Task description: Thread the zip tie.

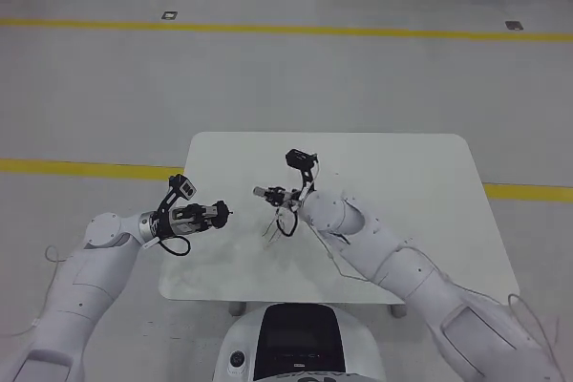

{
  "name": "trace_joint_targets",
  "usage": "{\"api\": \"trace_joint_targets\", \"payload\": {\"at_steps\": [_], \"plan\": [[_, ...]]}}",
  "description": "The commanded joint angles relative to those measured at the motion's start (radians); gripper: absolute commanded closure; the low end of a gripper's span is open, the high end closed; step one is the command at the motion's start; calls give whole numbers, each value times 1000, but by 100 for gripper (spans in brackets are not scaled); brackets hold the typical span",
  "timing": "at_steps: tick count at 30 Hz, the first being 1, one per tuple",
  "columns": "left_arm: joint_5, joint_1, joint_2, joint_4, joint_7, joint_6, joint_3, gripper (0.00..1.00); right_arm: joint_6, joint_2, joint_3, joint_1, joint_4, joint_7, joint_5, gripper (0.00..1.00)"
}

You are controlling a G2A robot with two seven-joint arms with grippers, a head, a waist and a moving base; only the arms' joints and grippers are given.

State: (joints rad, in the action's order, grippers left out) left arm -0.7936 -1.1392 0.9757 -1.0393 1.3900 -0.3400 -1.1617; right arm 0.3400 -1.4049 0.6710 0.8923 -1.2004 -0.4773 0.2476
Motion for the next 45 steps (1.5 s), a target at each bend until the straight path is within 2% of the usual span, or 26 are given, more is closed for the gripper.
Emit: {"api": "trace_joint_targets", "payload": {"at_steps": [1, 5, 11, 16, 21, 23, 25, 35, 39, 45], "plan": [[0, 0, 0, 0, 0, 0, 0, 100, 0, -4, 14, 0, 0, -29, 47, 0], [0, 0, 0, 0, 0, 0, 0, 100, 0, -19, 47, 2, -3, -113, 177, 0], [0, 0, 0, 0, 0, 0, 0, 100, 0, -67, 124, 21, -16, -292, 440, 0], [0, 0, 0, 0, 0, 0, 0, 100, 0, -133, 198, 74, -79, -469, 677, 0], [0, 0, 0, 0, 0, 0, 0, 100, 0, -202, 257, 138, -131, -590, 847, 0], [0, 0, 0, 0, 0, 0, 0, 100, 0, -229, 279, 164, -142, -619, 870, 0], [0, 0, 0, 0, 0, 0, 0, 100, 0, -244, 299, 177, -138, -626, 892, 0], [0, 0, 0, 0, 0, 0, 0, 100, -5, -244, 298, 183, -137, -610, 894, 0], [0, 0, 0, 0, 0, 0, 0, 100, 0, -247, 260, 175, -117, -620, 958, 0], [0, 0, 0, 0, 0, 0, 0, 100, 0, -284, 247, 137, -53, -666, 1043, 0]]}}
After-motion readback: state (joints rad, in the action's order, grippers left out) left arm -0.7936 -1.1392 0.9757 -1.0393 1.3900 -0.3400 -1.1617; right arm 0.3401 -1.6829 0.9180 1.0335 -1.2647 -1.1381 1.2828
